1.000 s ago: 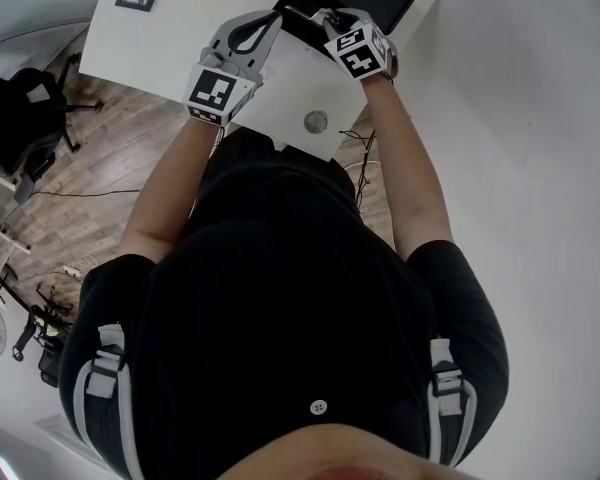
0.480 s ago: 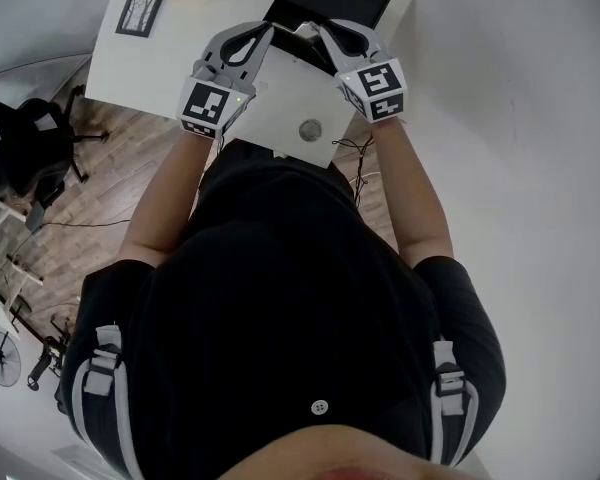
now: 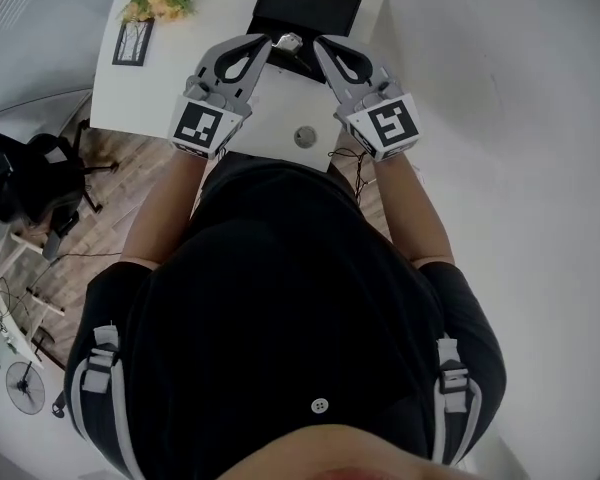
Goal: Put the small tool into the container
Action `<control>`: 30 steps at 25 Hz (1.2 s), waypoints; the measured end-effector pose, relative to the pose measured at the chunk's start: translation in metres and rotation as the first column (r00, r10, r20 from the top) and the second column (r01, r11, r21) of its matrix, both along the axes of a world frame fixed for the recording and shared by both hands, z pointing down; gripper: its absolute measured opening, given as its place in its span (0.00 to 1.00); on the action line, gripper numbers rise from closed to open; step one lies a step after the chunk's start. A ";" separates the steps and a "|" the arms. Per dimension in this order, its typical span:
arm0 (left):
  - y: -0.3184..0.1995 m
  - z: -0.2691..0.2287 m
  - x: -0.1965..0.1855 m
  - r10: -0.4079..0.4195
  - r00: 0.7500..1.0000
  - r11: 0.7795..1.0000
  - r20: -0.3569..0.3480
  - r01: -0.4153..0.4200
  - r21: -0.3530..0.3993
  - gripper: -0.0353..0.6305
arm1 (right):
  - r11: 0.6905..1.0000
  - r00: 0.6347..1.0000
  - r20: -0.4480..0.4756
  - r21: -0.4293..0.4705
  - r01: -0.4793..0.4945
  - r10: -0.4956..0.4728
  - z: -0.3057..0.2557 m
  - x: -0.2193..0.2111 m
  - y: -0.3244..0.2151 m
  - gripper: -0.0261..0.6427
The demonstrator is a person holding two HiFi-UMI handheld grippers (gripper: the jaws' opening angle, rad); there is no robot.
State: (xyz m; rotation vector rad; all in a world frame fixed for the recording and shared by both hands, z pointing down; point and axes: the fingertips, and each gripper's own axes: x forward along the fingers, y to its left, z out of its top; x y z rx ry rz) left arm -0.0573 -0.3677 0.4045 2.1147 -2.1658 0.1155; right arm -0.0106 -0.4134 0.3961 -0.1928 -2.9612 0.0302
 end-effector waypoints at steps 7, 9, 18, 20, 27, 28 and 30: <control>-0.010 -0.048 0.013 0.057 0.998 0.996 -0.024 -0.055 0.076 0.06 | 1.000 0.995 0.100 -0.009 -0.012 0.013 -0.049 0.015 0.000 0.06; -0.011 -0.058 0.015 0.066 0.998 0.994 -0.022 -0.064 0.090 0.06 | 1.000 0.993 0.118 -0.009 -0.017 0.018 -0.057 0.018 -0.001 0.06; -0.014 -0.068 0.016 0.081 0.997 0.993 0.004 -0.081 0.081 0.06 | 0.999 0.986 0.165 0.004 -0.043 0.041 -0.070 0.021 -0.005 0.06; -0.013 -0.066 0.017 0.086 0.996 0.993 0.014 -0.087 0.080 0.06 | 0.999 0.985 0.169 0.005 -0.042 0.040 -0.070 0.022 -0.005 0.06; -0.013 -0.065 0.017 0.078 0.997 0.994 0.014 -0.079 0.075 0.06 | 0.999 0.985 0.169 0.009 -0.048 0.046 -0.067 0.022 -0.004 0.06; -0.012 -0.064 0.016 0.077 0.997 0.994 0.016 -0.078 0.071 0.06 | 0.999 0.985 0.167 0.007 -0.050 0.048 -0.067 0.021 -0.004 0.06; -0.010 -0.062 0.015 0.076 0.997 0.995 0.018 -0.077 0.064 0.06 | 0.998 0.985 0.163 0.003 -0.055 0.054 -0.065 0.021 -0.004 0.06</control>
